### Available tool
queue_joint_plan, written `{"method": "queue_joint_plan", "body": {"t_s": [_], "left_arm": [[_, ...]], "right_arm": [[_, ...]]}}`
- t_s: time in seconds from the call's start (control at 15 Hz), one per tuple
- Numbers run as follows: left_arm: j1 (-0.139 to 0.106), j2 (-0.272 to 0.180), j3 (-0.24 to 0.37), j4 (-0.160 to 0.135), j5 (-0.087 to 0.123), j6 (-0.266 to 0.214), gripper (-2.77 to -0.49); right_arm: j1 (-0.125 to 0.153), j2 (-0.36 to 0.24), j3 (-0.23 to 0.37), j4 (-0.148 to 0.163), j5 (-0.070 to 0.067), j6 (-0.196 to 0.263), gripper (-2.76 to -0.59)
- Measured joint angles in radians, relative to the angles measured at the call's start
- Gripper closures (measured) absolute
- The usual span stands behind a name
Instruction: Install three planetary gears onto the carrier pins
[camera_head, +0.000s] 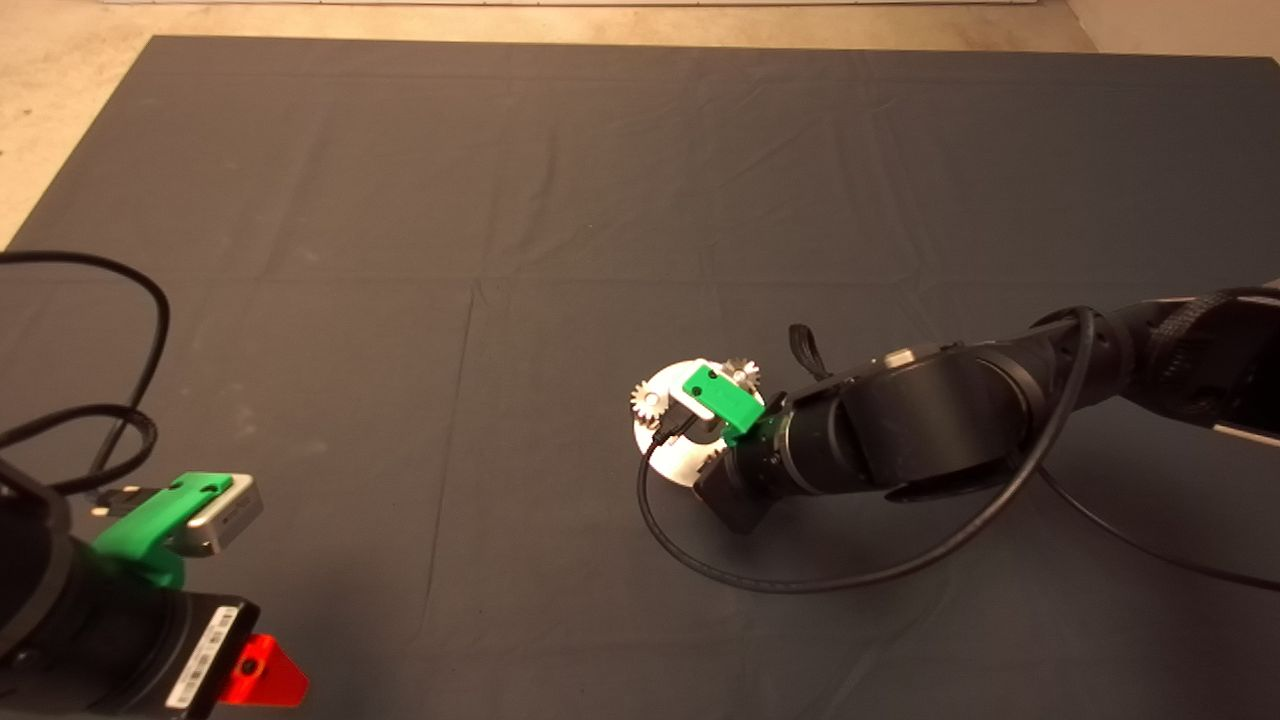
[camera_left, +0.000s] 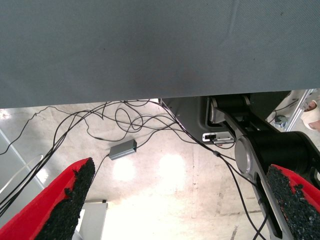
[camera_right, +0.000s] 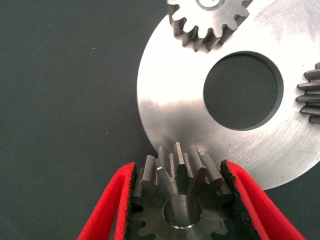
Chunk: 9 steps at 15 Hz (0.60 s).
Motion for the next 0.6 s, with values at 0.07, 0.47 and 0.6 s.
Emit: {"method": "queue_joint_plan", "body": {"t_s": [0.07, 0.47, 0.6], "left_arm": [[0.0, 0.0, 0.0, 0.0, 0.0, 0.0, -2.48], [0.0, 0.0, 0.0, 0.0, 0.0, 0.002, -2.48], [0.0, 0.0, 0.0, 0.0, 0.0, 0.002, -2.48]], "right_arm": [[0.001, 0.002, -0.013, 0.002, -0.001, -0.001, -1.02], [0.025, 0.007, -0.054, 0.032, -0.003, -0.039, -1.01], [0.039, 0.008, -0.059, 0.033, -0.003, -0.044, -1.02]]}}
